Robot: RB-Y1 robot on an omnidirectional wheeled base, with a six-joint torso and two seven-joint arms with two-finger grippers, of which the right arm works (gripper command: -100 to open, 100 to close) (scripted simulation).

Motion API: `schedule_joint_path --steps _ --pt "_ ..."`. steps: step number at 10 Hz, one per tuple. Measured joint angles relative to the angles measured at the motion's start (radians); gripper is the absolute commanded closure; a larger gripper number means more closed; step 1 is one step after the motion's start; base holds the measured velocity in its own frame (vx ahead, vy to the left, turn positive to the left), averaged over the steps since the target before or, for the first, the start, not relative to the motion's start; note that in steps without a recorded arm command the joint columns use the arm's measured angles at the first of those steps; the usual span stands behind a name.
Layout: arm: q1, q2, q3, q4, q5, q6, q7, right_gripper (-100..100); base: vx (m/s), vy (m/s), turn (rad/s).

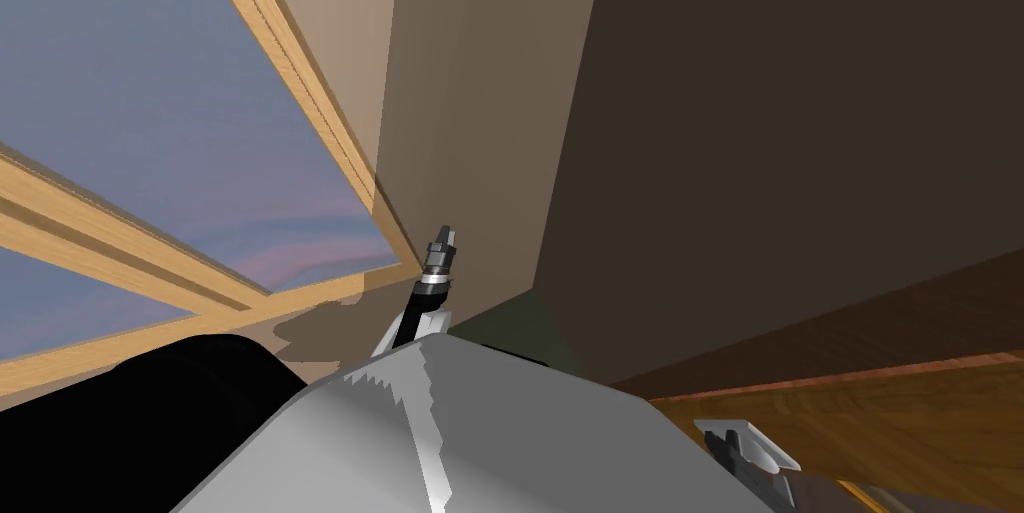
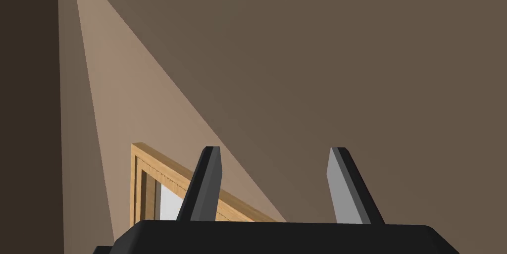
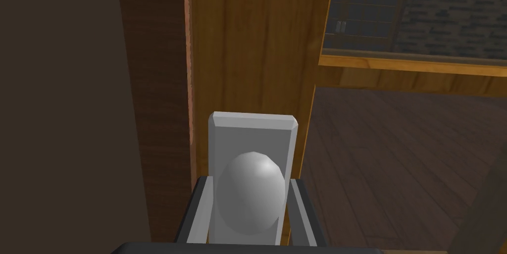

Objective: Pull the door open

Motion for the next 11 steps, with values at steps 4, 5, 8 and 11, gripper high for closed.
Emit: schedule_joint_path --steps 4,5,8,11 --pt "-0.014 -0.033 0.054 0.043 0.039 -0.034 -0.063 100 -0.19 0.056 0.033" --pt "-0.004 -0.029 0.063 0.023 0.044 -0.029 -0.068 100 -0.164 0.029 0.026" --pt "0.007 -0.036 0.085 0.009 0.061 -0.027 -0.085 100 -0.143 0.028 0.046" --pt "0.027 -0.038 0.119 -0.019 0.088 -0.041 -0.106 100 -0.235 0.06 0.068"
